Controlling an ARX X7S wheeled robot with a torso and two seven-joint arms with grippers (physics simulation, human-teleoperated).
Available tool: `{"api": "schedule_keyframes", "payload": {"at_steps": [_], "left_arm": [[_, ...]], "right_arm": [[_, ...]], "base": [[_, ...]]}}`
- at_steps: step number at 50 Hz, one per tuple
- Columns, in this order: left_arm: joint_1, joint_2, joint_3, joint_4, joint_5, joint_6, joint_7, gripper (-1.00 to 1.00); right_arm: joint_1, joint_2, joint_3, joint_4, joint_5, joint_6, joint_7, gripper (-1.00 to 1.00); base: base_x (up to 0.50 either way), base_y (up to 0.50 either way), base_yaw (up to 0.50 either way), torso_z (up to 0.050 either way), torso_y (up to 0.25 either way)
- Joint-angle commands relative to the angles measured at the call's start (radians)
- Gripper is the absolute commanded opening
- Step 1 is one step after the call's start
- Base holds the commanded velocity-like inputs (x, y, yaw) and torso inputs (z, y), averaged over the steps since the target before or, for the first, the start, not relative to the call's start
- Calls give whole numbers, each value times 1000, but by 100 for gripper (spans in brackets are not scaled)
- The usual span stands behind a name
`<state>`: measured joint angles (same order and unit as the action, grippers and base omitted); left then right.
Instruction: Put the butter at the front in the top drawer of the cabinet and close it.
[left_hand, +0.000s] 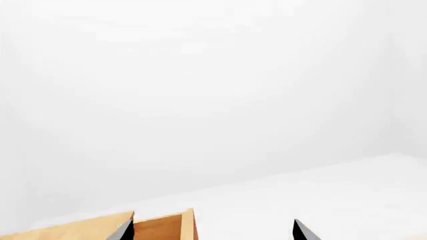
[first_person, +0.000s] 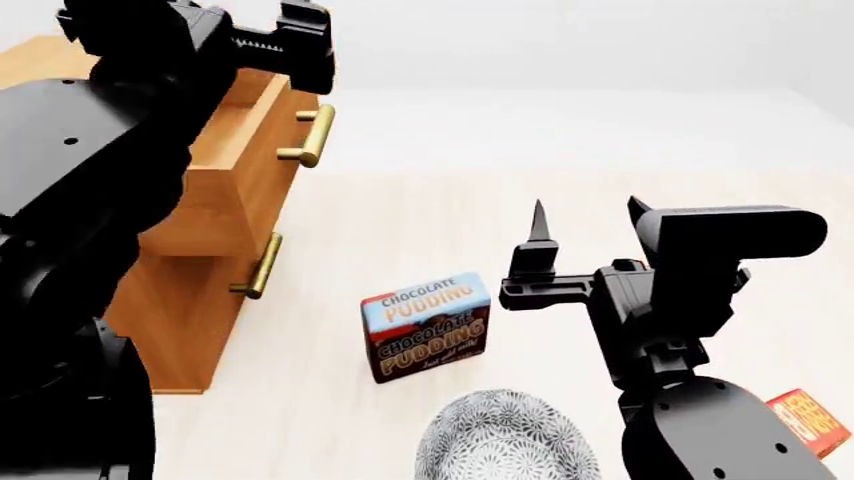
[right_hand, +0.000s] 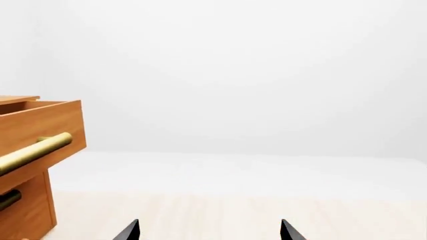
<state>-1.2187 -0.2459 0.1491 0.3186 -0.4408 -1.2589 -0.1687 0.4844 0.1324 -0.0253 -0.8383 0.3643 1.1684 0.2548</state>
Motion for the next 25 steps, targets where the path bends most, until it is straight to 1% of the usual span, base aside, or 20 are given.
{"api": "schedule_keyframes", "payload": {"at_steps": [1,4,7,10,24,25], "left_arm": [[-226,58,-7,-430,-44,-102,87,100],[-279,64,3,-569,-29,-84,105,100],[-304,65,28,-643,-21,-77,124,100],[-317,60,76,-678,-17,-79,151,100],[-424,69,142,-942,22,-10,208,100],[-428,66,167,-951,32,4,220,100]], "right_arm": [[3,4,15,-17,21,21,8,100],[-2,6,19,-23,26,16,9,100],[-5,8,21,-26,29,12,9,100],[-9,9,23,-24,33,5,9,100],[-32,14,15,-24,46,-11,15,100],[-34,14,15,-24,47,-12,15,100]], "base": [[0,0,0,0,0],[0,0,0,0,0],[0,0,0,0,0],[0,0,0,0,0],[0,0,0,0,0],[0,0,0,0,0]]}}
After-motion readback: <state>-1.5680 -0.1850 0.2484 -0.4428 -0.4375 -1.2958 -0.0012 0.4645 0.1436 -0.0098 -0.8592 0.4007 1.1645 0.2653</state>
